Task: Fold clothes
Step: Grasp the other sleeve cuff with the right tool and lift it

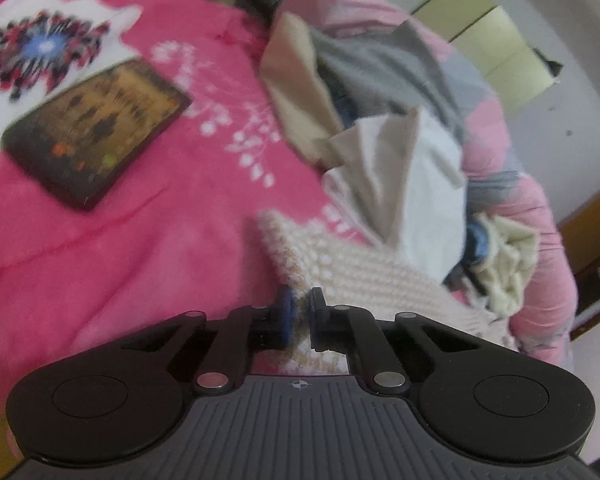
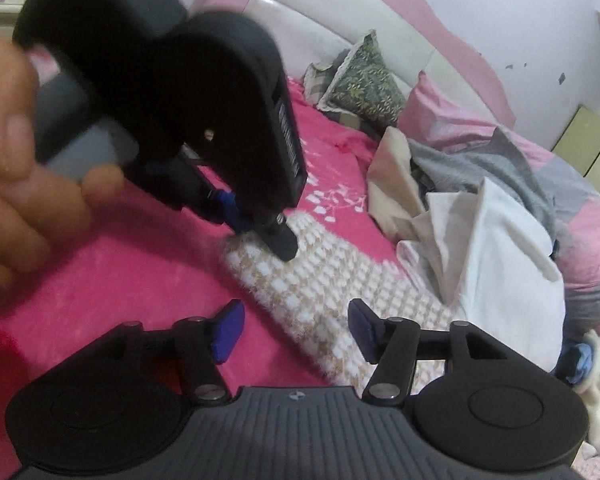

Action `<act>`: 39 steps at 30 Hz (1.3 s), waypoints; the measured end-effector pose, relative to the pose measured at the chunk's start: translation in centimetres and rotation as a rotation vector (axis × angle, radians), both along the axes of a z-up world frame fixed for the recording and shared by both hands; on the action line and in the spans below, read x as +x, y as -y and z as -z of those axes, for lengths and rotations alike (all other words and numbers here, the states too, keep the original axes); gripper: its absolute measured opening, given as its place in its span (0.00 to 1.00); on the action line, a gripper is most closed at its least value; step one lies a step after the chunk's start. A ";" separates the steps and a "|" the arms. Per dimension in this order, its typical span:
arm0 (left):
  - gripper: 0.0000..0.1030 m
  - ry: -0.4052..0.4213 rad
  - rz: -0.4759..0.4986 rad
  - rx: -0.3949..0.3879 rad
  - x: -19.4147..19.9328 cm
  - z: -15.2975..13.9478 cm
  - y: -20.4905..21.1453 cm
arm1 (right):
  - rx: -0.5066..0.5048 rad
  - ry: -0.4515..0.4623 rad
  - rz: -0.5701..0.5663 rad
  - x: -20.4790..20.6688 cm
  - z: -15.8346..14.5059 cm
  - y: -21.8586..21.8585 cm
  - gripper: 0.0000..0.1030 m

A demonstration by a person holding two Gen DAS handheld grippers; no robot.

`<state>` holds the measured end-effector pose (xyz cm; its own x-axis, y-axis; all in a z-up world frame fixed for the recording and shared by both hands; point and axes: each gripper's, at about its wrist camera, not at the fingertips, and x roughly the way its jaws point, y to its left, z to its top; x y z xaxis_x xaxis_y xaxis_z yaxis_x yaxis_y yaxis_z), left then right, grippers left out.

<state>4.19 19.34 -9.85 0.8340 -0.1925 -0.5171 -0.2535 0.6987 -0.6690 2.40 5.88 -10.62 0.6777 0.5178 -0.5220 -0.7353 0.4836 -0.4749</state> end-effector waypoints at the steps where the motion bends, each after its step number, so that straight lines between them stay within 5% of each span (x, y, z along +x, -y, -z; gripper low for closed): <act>1: 0.06 0.018 0.008 0.002 0.0 -0.5 0.1 | 0.005 0.002 0.000 0.1 0.0 -0.1 0.60; 7: 0.05 0.112 0.063 0.007 0.0 -3.7 1.2 | 0.064 0.055 0.073 1.0 -0.3 -0.4 0.58; 9: 0.05 0.141 0.084 0.020 -0.1 -4.5 1.7 | 0.101 0.049 0.127 1.8 -0.8 0.0 0.44; 11: 0.05 0.172 0.110 0.037 -0.1 -5.3 2.3 | 0.145 0.025 0.175 2.8 -1.5 0.7 0.20; 12: 0.06 0.197 0.116 0.055 -0.3 -5.7 2.7 | 0.172 0.009 0.193 3.2 -1.9 1.3 0.18; 14: 0.09 0.247 0.126 0.093 -0.8 -6.5 3.4 | 0.227 -0.014 0.228 4.0 -2.8 2.6 0.16; 17: 0.32 0.323 0.122 0.141 -1.8 -7.8 4.3 | 0.317 -0.057 0.285 5.5 -4.5 5.1 0.16; 22: 0.35 0.371 0.105 0.200 -2.3 -9.4 5.8 | 0.475 -0.101 0.386 8.5 -8.0 10.7 0.16; 30: 0.38 0.325 0.265 0.236 1.2 -8.8 12.1 | 0.694 -0.089 0.513 12.1 -13.2 22.3 0.16; 39: 0.53 0.228 0.559 0.412 7.9 -5.4 24.9 | 0.830 -0.018 0.662 15.2 -16.7 35.6 0.16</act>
